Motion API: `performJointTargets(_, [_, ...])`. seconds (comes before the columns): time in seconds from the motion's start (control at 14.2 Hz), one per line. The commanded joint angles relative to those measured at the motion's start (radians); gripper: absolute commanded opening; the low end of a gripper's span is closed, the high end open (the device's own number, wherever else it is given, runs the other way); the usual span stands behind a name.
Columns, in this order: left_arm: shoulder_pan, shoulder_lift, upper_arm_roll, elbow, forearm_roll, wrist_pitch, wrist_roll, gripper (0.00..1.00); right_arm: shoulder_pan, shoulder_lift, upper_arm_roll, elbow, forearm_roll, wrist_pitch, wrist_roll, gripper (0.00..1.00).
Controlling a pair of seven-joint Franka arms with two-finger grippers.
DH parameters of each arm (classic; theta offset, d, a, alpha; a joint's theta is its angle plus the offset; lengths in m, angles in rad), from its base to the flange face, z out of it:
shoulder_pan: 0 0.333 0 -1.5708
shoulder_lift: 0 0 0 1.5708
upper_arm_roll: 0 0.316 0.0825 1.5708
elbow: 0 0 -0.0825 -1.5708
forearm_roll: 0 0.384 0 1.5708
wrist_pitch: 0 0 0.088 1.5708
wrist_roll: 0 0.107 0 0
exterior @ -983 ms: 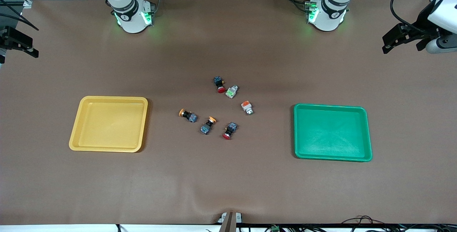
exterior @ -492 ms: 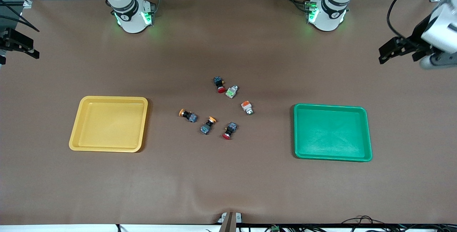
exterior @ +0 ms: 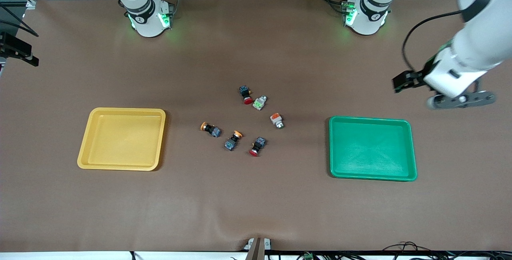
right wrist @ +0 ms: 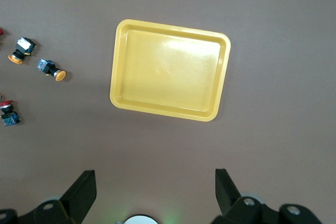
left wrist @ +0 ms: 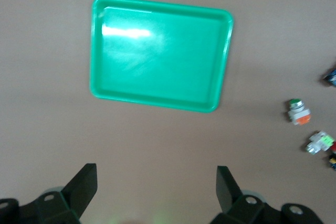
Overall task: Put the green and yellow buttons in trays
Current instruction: 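Lower the left gripper onto the white orange-based button and grasp it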
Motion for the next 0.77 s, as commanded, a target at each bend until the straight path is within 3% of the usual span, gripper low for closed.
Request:
performJointTargets(0.0, [-0.044,0.073,-0.017,-0.033,-0.002,0.093,-0.177,1.00,-0.013,0.002,0.008,0.006,0.016,-0.005,0.006,1.00])
performJointTargets(0.28, [-0.070,0.136,-0.080,-0.185,-0.014,0.397,-0.351,1.00,-0.015,0.006,0.008,0.006,0.018,-0.005,-0.001,1.00])
performJointTargets(0.7, [-0.269,0.335,-0.075,-0.196,0.017,0.607,-0.636,1.00,-0.011,0.027,0.009,0.003,0.019,0.007,-0.004,1.00])
